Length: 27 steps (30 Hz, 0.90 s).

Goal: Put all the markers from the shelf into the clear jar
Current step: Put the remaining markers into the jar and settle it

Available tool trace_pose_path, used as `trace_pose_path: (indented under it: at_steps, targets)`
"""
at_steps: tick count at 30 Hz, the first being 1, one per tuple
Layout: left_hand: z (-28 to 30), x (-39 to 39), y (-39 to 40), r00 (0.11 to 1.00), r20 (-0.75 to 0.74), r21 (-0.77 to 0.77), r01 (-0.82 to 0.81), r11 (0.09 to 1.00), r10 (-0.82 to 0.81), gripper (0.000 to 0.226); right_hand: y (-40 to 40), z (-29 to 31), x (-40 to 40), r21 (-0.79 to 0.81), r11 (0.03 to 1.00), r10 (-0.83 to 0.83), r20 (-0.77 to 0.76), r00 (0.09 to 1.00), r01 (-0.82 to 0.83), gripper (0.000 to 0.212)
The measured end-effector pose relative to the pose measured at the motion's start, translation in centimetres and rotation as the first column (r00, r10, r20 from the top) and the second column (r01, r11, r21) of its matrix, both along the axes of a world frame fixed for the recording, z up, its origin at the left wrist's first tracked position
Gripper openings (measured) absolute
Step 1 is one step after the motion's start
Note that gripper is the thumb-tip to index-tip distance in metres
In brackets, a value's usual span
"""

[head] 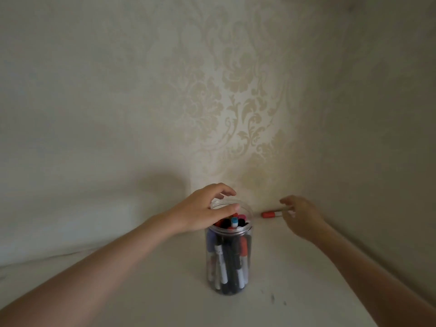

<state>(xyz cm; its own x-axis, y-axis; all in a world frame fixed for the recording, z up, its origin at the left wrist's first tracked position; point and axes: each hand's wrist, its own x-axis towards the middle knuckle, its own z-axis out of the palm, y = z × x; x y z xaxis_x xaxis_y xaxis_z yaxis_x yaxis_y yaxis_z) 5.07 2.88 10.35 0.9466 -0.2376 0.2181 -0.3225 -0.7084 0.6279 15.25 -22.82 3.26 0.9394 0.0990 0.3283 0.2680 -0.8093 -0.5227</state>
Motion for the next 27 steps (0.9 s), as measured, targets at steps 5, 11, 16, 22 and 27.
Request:
trace_pose_path:
  at_steps: [5,11,16,22,27]
  targets:
    - [0.3,4.1,-1.6,0.997,-0.08,-0.02,0.013,1.0,-0.015,0.021,-1.1,-5.7,4.4,-0.224,0.972,0.013,-0.252,0.968,-0.071,0.058]
    - [-0.1,5.5,-0.9,0.956,-0.293,-0.254,-0.086,0.964,0.008,0.029,0.8,-7.5,8.1,-0.445,0.895,-0.017,-0.121,0.993,-0.039,0.048]
    - [-0.5,4.8,-0.3,0.942,-0.332,-0.228,-0.126,0.965,0.044,0.028,-0.3,-7.9,7.7,-0.522,0.853,0.012,0.031,0.999,0.005,0.042]
    - [-0.2,2.2,0.2,0.941,-0.338,-0.284,-0.126,0.95,0.024,0.026,0.2,-1.4,2.5,0.083,0.981,0.148,0.245,0.958,-0.173,0.026]
    - [-1.2,-0.2,2.3,0.913,-0.395,-0.401,-0.067,0.914,-0.106,0.067,3.1,10.0,-5.1,0.515,0.748,0.251,0.363,0.897,-0.418,0.026]
